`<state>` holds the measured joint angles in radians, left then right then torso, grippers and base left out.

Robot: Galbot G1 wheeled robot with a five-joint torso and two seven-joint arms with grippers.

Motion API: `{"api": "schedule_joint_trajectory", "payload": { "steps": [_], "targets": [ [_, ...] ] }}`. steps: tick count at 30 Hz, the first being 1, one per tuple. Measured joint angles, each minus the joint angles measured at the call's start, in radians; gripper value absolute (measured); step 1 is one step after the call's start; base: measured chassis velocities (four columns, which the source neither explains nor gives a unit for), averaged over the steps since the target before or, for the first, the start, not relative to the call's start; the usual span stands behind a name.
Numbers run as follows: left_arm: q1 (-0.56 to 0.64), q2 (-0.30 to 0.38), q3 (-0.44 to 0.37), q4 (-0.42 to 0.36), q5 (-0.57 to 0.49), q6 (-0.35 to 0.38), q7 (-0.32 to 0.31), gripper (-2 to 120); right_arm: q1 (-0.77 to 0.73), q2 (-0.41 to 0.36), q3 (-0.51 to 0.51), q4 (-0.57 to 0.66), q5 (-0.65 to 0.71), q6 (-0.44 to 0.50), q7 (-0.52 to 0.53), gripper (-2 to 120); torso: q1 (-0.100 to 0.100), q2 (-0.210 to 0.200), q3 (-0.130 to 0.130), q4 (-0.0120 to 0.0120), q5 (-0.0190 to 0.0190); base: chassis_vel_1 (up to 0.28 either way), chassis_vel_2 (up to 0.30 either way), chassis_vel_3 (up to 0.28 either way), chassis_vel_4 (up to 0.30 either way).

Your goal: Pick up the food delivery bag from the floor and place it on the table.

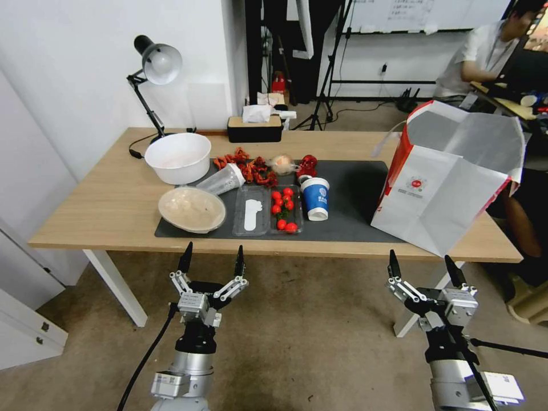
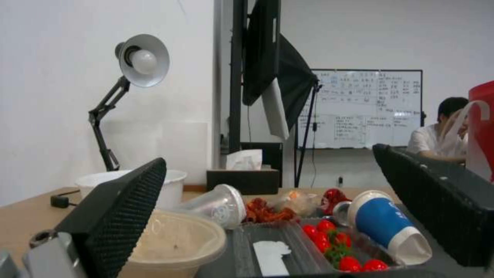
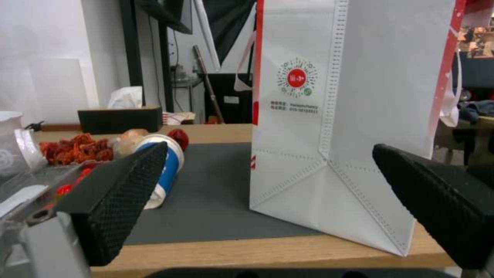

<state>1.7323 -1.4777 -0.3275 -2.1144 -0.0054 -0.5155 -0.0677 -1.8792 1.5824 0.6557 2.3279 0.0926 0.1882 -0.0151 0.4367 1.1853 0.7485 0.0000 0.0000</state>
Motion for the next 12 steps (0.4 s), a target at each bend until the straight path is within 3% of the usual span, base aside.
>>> {"api": "schedule_joint_trajectory", "payload": {
  "steps": [12],
  "targets": [
    [0.0,0.0,0.0,0.0,0.0,0.0,0.0,100,0.0,0.0,0.001,0.0,0.001,0.0,0.0,100,0.0,0.0,0.0,0.0,0.0,0.0,0.0,0.0,0.0]
  ]
}}
